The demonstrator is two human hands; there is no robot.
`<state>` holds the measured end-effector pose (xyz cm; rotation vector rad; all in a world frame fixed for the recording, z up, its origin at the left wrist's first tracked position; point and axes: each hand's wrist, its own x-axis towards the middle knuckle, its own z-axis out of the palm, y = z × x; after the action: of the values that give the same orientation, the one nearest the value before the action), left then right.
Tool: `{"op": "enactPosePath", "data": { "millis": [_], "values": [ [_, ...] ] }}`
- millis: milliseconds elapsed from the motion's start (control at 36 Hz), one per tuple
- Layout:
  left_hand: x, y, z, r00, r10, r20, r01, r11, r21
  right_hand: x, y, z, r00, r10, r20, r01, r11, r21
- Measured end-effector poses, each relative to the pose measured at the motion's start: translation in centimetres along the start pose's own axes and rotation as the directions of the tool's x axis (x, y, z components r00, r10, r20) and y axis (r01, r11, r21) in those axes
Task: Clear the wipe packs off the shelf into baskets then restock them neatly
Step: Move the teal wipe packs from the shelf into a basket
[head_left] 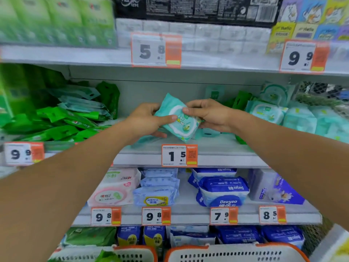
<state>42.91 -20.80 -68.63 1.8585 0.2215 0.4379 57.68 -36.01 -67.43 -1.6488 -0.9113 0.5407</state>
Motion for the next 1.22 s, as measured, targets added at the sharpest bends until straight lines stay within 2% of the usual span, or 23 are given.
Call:
{"op": "enactPosePath", "data": {
  "millis": [28, 83, 111, 139, 167, 194, 222, 278, 361, 417, 556, 611, 694, 750, 806, 917, 1000, 1056, 1111, 1222],
  "values": [
    [0.0, -0.5, -0.2, 0.999, -0.007, -0.043, 0.005, 0.999, -0.047, 0.8, 0.3, 0.0, 0.990, -0.030, -0.139, 0.020, 0.997, -0.071],
    [-0.1, -1.5, -0.7, 0.991, -0.031, -0.132, 0.013, 0.990, -0.142, 2.6, 1.1, -0.6, 0.905, -0.148, -0.398, 0.004, 0.941, -0.340],
    [-0.3, -2.0, -1.0, 0.985, -0.056, -0.164, 0.024, 0.982, -0.189, 3.3, 1.4, -0.8, 0.891, -0.176, -0.419, -0.062, 0.866, -0.496],
    [-0.5, -2.4, -1.2, 0.978, -0.082, -0.192, 0.036, 0.972, -0.232, 3.4, 1.7, -0.8, 0.911, -0.136, -0.388, -0.163, 0.747, -0.645],
    [-0.9, -2.7, -1.5, 0.970, -0.108, -0.216, 0.045, 0.959, -0.278, 3.3, 2.1, -0.7, 0.936, -0.043, -0.348, -0.249, 0.618, -0.746],
    [-1.3, -3.0, -1.8, 0.963, -0.131, -0.234, 0.049, 0.944, -0.326, 3.2, 2.7, -0.5, 0.947, 0.041, -0.318, -0.289, 0.538, -0.791],
    [-1.7, -3.2, -2.0, 0.959, -0.150, -0.242, 0.050, 0.925, -0.377, 3.2, 3.2, -0.4, 0.946, 0.095, -0.309, -0.309, 0.543, -0.781],
    [-2.6, -3.5, -2.4, 0.954, -0.174, -0.245, 0.044, 0.888, -0.458, 2.9, 4.2, -0.4, 0.938, 0.103, -0.330, -0.315, 0.647, -0.694],
    [-3.8, -3.8, -2.5, 0.950, -0.196, -0.242, 0.032, 0.834, -0.550, 2.5, 4.8, 0.0, 0.937, 0.144, -0.317, -0.326, 0.688, -0.649],
    [-4.5, -3.9, -2.3, 0.939, -0.198, -0.280, 0.007, 0.828, -0.561, 2.0, 4.6, 0.4, 0.937, 0.197, -0.290, -0.340, 0.711, -0.616],
    [-5.8, -3.7, -2.0, 0.924, -0.153, -0.351, -0.080, 0.819, -0.568, 2.4, 2.7, 1.7, 0.945, 0.214, -0.249, -0.322, 0.754, -0.572],
    [-6.5, -3.7, -2.1, 0.930, -0.119, -0.347, -0.103, 0.823, -0.559, 3.3, 2.2, 3.0, 0.953, 0.172, -0.249, -0.296, 0.702, -0.648],
    [-7.7, -4.4, -2.3, 0.931, -0.072, -0.357, -0.158, 0.804, -0.574, 5.1, 2.7, 5.2, 0.966, 0.135, -0.219, -0.257, 0.499, -0.828],
    [-8.6, -5.4, -2.6, 0.929, -0.054, -0.367, -0.187, 0.787, -0.588, 5.8, 3.3, 6.3, 0.961, 0.051, -0.273, -0.269, 0.410, -0.871],
    [-9.5, -6.5, -3.1, 0.932, -0.046, -0.359, -0.205, 0.751, -0.628, 6.0, 3.5, 6.7, 0.939, -0.029, -0.344, -0.292, 0.463, -0.837],
    [-10.0, -7.3, -4.6, 0.929, -0.055, -0.367, -0.218, 0.718, -0.661, 5.2, 3.0, 5.3, 0.902, -0.043, -0.431, -0.245, 0.770, -0.589],
    [-10.0, -7.3, -4.8, 0.928, -0.078, -0.363, -0.205, 0.709, -0.675, 3.3, 3.6, 3.5, 0.900, -0.027, -0.434, -0.173, 0.893, -0.415],
    [-10.0, -7.4, -4.3, 0.932, -0.098, -0.349, -0.174, 0.723, -0.668, 1.8, 4.4, 2.5, 0.907, -0.074, -0.415, -0.126, 0.892, -0.434],
    [-10.0, -7.4, -3.7, 0.932, -0.108, -0.347, -0.161, 0.732, -0.662, 0.6, 4.9, 2.2, 0.914, -0.182, -0.363, -0.069, 0.811, -0.581],
    [-10.0, -7.4, -2.5, 0.938, -0.115, -0.328, -0.153, 0.712, -0.686, -0.6, 5.3, 2.1, 0.867, -0.351, -0.354, 0.017, 0.730, -0.683]
  ]
}}
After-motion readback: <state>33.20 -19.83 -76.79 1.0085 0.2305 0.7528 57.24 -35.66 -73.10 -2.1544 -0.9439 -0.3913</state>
